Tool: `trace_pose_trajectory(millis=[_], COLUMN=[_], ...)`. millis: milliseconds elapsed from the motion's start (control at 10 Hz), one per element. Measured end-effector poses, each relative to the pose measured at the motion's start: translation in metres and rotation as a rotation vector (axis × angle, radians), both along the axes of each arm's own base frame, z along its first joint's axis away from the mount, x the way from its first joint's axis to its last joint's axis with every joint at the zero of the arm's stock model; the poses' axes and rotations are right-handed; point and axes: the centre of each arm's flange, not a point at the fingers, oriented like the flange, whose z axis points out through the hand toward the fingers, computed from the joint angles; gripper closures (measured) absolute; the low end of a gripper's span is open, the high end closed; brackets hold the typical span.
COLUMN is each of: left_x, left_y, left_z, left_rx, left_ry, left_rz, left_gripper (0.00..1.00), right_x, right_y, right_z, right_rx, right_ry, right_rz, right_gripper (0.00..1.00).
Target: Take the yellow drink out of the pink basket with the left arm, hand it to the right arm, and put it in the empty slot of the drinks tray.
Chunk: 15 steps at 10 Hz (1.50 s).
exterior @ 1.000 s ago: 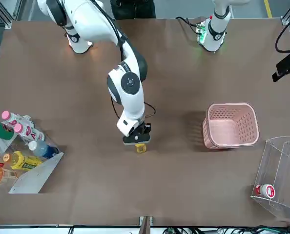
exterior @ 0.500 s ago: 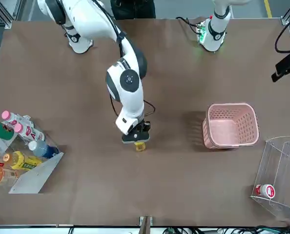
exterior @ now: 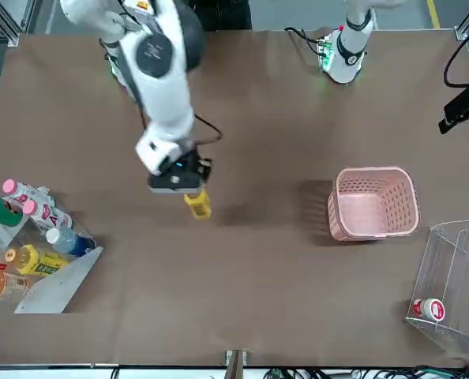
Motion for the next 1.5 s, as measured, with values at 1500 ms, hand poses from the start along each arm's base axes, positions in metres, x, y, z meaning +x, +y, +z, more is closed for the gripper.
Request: trace_pose_trajectory(millis=[1500], left_x=[0.0], left_y=[-0.001], left_z=[0.0], left_rx=[0.001], left_ry=[-0.002], left_rz=[-0.001], left_gripper=[0.0], right_x=[0.01], right_y=[-0.522], right_z=[0.105], right_rx=[-0.008], right_ry=[0.005], right_rz=[-0.558], right_gripper=[0.66])
